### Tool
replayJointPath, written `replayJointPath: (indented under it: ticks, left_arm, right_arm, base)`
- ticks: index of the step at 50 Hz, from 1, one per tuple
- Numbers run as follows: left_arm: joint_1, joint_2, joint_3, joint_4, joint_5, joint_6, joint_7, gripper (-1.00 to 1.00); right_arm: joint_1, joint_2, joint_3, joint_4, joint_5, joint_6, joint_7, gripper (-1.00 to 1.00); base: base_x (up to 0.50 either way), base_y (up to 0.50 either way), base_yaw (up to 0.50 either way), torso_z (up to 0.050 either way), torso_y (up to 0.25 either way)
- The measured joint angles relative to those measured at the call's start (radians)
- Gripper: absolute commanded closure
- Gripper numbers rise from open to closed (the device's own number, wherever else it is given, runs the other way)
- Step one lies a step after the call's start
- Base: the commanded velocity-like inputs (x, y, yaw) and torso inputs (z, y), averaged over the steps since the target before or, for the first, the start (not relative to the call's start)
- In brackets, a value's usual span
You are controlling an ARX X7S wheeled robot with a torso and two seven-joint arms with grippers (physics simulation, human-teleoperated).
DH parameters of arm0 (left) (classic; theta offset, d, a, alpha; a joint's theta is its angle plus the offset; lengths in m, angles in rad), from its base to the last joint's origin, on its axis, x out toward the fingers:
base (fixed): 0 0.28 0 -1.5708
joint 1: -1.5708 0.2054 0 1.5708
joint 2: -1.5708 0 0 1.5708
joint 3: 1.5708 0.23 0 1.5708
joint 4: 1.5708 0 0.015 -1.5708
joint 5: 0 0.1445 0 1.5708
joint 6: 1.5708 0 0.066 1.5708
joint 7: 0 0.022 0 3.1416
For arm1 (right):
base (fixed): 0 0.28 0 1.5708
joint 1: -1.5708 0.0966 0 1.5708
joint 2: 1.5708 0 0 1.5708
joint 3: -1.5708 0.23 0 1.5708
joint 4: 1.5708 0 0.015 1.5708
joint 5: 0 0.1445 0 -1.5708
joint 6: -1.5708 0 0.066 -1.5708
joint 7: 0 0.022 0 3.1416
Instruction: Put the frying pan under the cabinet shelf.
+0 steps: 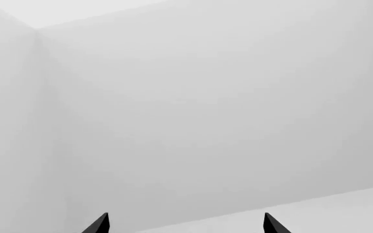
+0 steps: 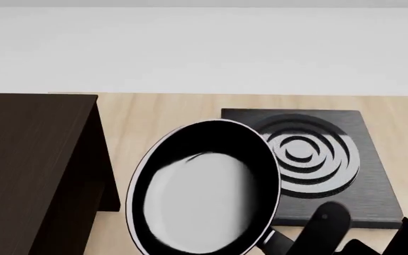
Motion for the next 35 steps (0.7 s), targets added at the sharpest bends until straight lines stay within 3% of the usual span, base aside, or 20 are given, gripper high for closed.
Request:
replayJointPath:
  ticks: [35]
  left_arm:
    - [0.028, -0.030, -0.008, 0.014, 0.000, 0.021, 0.004, -1.00]
  right_arm:
    - [-0.038, -0.087, -0.023, 0.070, 0.000, 0.000, 0.000, 1.00]
  base:
    - [0.00, 0.00, 0.00, 0.001, 0.001]
